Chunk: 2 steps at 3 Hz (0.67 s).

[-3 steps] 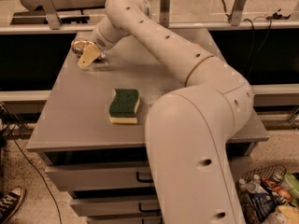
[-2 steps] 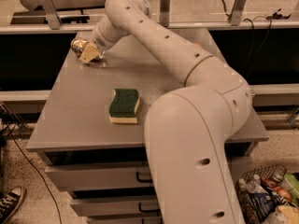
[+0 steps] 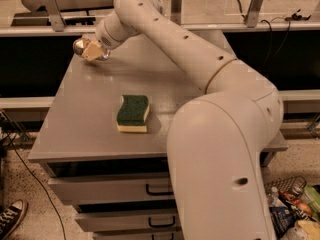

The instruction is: Pick orange can

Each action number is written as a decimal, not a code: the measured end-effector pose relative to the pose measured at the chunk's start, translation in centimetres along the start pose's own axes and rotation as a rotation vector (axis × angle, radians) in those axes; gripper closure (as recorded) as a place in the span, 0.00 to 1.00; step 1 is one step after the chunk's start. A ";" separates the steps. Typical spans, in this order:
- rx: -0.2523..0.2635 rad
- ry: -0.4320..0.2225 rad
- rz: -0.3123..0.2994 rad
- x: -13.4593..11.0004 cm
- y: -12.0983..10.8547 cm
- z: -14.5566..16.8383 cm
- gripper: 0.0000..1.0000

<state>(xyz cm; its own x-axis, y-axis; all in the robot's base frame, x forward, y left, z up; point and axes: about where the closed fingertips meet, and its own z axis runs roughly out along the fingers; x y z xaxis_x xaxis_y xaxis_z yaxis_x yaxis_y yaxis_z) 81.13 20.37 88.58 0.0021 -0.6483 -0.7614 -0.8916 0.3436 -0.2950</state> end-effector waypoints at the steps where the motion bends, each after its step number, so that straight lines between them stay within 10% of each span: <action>1: 0.019 -0.105 -0.026 -2.5 0.6 -3.4 1.00; 2: 0.056 -0.246 -0.040 -4.4 1.3 -8.7 1.00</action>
Offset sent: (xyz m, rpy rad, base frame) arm -0.0928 -0.0828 0.1418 0.3791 -0.2639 0.0517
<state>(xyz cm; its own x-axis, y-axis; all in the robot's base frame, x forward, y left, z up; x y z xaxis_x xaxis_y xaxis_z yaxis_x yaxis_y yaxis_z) 76.00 17.80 96.60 0.1527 -0.4799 -0.8639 -0.8621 0.3627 -0.3539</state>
